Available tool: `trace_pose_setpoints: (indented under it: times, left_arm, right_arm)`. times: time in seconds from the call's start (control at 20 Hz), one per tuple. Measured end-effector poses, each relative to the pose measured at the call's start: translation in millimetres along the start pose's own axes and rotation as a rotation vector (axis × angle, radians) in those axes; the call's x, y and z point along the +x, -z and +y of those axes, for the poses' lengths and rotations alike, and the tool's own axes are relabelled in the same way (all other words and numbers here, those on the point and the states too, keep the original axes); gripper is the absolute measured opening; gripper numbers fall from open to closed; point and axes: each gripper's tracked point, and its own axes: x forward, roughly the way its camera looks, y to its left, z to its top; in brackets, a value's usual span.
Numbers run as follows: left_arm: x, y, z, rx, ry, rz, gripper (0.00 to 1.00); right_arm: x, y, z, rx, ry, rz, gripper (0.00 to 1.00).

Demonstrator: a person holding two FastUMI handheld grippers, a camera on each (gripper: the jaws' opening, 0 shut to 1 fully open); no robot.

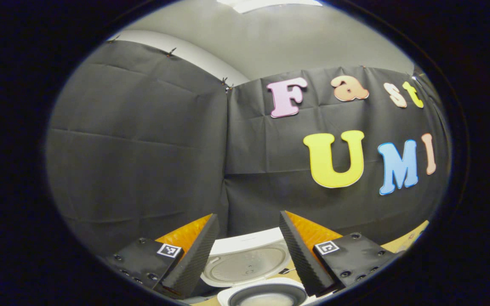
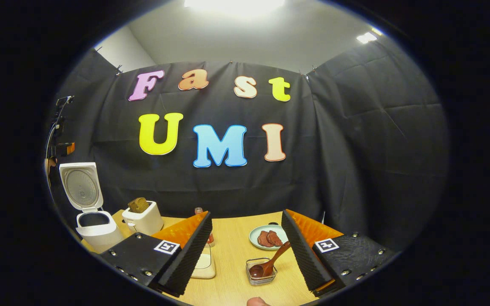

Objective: Close the left gripper, press the button to open the rice cooker; take a wooden spoon from the chopstick holder with the right hand, scoop a spoonful of rice and pour it into the rice cooker, then put the wooden spoon back into the chopstick holder.

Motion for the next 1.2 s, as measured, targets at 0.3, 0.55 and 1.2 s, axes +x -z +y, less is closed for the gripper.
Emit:
trace_pose_setpoints:
  times: [0.3,0.55,1.2]
  left_arm:
    - [74,24,7,-0.014,-0.034,0.066,0.98]
    - [100,60,5,0.004,-0.048,0.196,0.97]
    - [64,73,-15,-0.051,-0.061,0.249,1.0]
  right_arm:
    - [6,5,16,-0.014,-0.023,0.013,1.0]
    - [10,1,24,-0.009,-0.091,0.005,0.99]
    - [16,-12,-10,-0.016,-0.169,-0.013,1.0]
